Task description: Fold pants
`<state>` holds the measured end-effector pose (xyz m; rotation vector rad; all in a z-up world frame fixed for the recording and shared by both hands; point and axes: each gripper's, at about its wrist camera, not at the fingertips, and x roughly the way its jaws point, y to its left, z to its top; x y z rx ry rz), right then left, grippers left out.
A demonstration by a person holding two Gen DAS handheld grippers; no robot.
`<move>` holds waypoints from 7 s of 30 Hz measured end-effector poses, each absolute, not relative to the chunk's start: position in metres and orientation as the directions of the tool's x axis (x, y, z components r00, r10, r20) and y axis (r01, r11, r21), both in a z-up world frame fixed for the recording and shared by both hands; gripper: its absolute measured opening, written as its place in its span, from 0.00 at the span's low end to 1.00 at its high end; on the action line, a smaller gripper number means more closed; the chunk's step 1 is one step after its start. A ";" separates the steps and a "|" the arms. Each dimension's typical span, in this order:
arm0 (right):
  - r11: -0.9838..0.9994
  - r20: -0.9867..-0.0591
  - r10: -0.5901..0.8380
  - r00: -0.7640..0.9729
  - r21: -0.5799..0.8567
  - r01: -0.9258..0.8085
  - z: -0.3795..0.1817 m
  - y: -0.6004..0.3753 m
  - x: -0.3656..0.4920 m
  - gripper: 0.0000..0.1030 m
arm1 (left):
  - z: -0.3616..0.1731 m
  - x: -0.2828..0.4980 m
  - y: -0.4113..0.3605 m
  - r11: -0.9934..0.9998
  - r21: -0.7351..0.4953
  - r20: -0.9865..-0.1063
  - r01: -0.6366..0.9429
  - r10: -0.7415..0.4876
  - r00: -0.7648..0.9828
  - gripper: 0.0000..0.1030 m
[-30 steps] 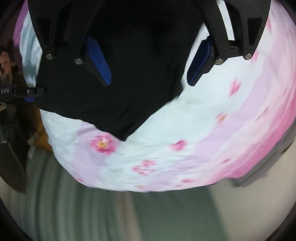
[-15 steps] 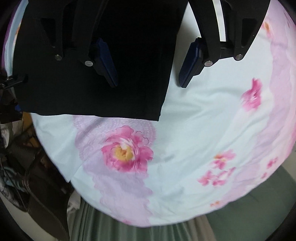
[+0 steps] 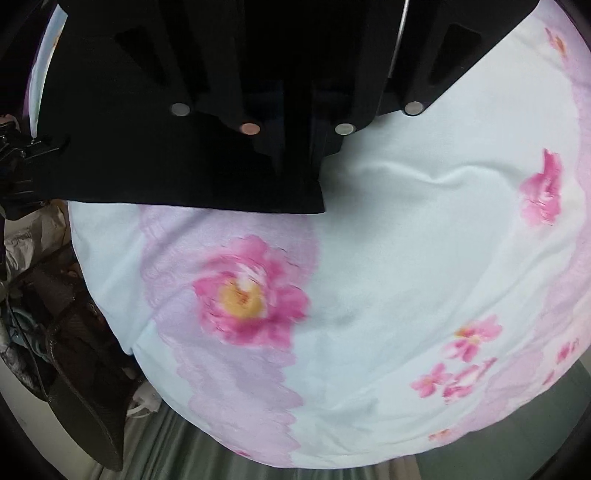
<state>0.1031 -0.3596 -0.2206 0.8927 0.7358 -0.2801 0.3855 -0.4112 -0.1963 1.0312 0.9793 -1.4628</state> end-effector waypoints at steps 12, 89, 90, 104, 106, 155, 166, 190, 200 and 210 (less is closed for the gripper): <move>0.701 -0.641 0.052 0.766 0.570 0.429 -0.190 -0.343 0.104 0.09 | -0.151 0.376 -0.384 -0.103 0.056 -0.914 0.993 -0.406 0.010 0.06; 0.726 -0.733 0.485 0.477 0.033 -0.687 -0.118 -0.116 0.348 0.64 | -0.155 0.258 0.043 0.988 -0.122 -0.720 0.092 -0.152 0.678 0.63; 0.709 -0.746 0.485 0.457 0.030 -0.704 -0.126 -0.113 0.349 0.60 | -0.163 0.259 0.045 0.989 -0.129 -0.735 0.068 -0.141 0.663 0.63; 0.691 -0.772 0.559 0.303 0.232 -0.685 -0.188 -0.132 0.404 0.07 | -0.184 0.246 0.042 0.999 -0.027 -0.744 0.041 -0.048 0.666 0.63; 0.710 -0.782 0.541 0.310 0.228 -0.666 -0.194 -0.136 0.406 0.07 | -0.178 0.241 0.043 0.998 -0.054 -0.735 0.031 -0.061 0.675 0.62; 0.624 -0.660 0.744 0.106 0.628 -0.465 -0.207 -0.171 0.417 0.08 | -0.196 0.176 -0.047 0.936 -0.336 -0.724 -0.107 -0.183 0.665 0.18; 0.725 -0.717 0.653 0.244 0.498 -0.475 -0.180 -0.194 0.391 0.47 | -0.175 0.156 -0.038 0.934 -0.344 -0.732 -0.094 -0.204 0.650 0.31; 0.763 -0.617 0.541 0.571 0.646 -0.026 -0.185 -0.162 0.207 0.67 | -0.119 0.218 0.136 0.965 -0.231 -0.715 0.128 -0.257 0.650 0.73; 0.804 -0.682 0.485 0.548 0.595 0.029 -0.207 -0.139 0.204 0.67 | -0.164 0.258 0.152 0.941 -0.311 -0.767 0.130 -0.330 0.551 0.71; 0.796 -0.677 0.503 0.537 0.605 0.017 -0.210 -0.141 0.202 0.67 | -0.166 0.268 0.134 0.916 -0.315 -0.724 0.247 -0.400 0.562 0.69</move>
